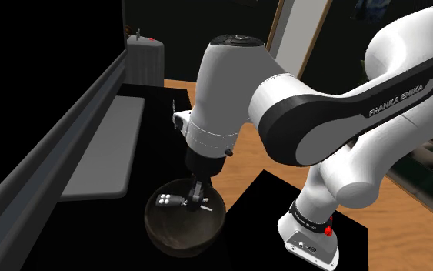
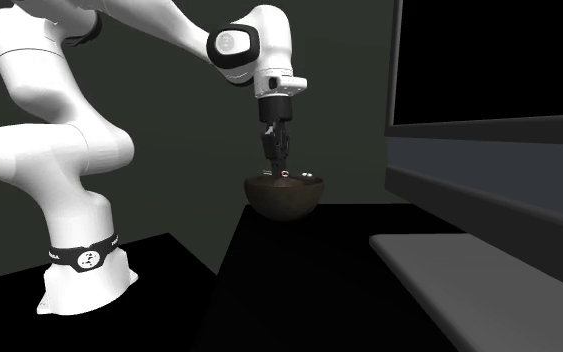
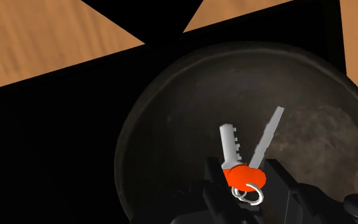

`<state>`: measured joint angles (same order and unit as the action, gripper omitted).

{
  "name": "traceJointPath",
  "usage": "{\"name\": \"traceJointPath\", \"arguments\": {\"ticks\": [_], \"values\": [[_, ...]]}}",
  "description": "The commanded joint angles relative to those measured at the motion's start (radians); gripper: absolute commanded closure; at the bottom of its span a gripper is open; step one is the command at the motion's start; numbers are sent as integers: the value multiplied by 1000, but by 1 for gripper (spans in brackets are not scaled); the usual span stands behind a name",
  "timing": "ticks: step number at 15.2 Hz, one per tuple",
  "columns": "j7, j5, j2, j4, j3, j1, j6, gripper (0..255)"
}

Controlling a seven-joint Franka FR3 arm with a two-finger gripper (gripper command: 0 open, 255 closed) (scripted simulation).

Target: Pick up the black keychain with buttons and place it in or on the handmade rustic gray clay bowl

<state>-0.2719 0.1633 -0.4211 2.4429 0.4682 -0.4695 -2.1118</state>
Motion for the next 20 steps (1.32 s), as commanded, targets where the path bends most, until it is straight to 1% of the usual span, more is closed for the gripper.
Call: {"name": "traceJointPath", "arguments": {"ticks": [1,8,9,14,18,20], "values": [[-1,1,3,12,3,-1,-15,255],[-1,1,3,11,3,-1,-15,255],[-1,1,3,11,3,-1,-15,0],[-1,1,3,11,3,-1,-15,0],[6,2,-46,-79,-22,-4,123,0],[6,2,-46,-78,-22,-5,123,0]]}}
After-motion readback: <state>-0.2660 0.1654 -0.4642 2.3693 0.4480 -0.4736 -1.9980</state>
